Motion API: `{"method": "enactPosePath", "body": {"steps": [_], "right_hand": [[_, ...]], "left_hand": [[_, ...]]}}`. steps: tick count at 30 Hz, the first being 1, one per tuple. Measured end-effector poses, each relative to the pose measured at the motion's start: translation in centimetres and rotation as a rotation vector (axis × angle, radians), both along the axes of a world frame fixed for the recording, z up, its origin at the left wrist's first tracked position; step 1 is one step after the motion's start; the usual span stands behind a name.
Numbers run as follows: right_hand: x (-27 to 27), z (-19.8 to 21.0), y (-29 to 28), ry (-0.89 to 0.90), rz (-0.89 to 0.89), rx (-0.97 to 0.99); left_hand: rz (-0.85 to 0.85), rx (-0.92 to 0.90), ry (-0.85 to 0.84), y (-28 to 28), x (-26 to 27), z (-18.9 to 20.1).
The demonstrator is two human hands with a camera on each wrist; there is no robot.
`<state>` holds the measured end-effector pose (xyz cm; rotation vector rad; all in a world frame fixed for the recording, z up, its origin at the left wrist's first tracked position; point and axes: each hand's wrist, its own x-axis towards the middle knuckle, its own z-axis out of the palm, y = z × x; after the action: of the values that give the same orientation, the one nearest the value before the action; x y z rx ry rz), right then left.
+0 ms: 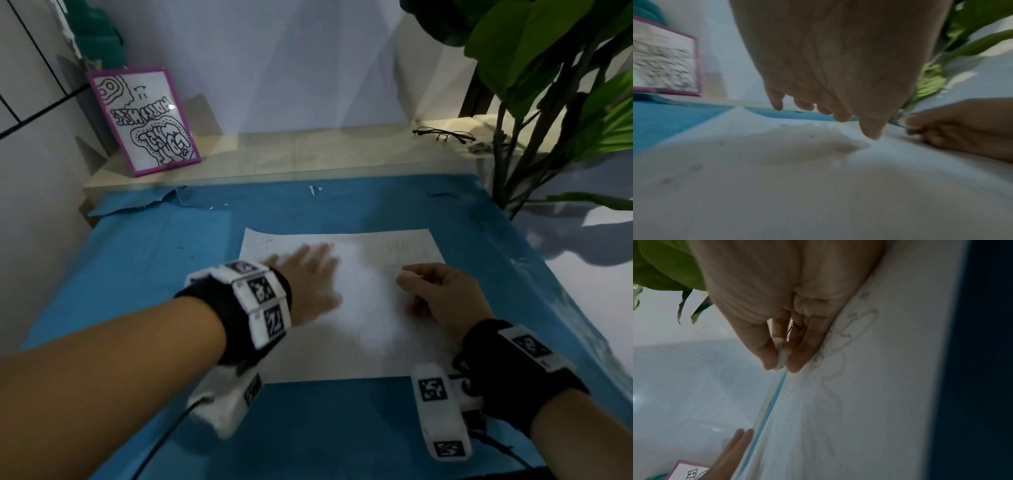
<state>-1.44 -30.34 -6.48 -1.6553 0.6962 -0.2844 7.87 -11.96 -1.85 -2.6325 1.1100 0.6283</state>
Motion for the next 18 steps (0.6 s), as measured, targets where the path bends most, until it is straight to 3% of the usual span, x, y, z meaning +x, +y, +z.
{"method": "enactPosePath", "body": {"steps": [2, 5, 12, 18], "right_hand": [[-0.1, 0.1, 0.2, 0.0, 0.03, -0.022], [-0.2, 0.3, 0.6, 0.033, 0.103, -0.08], [0.6, 1.4, 1.0, 0.185, 0.24, -0.299], [3.3, 3.0, 4.0, 0.21, 0.456, -0.531]], "left_hand": [[-0.148, 0.024, 0.118, 0.0, -1.9, -0.2], [-0.105, 0.051, 0.231, -0.3, -2.2, -0.5], [0.014, 0.135, 0.155, 0.4, 0.5, 0.4], [0.034, 0.165, 0.146, 0.7, 0.5, 0.1]]}}
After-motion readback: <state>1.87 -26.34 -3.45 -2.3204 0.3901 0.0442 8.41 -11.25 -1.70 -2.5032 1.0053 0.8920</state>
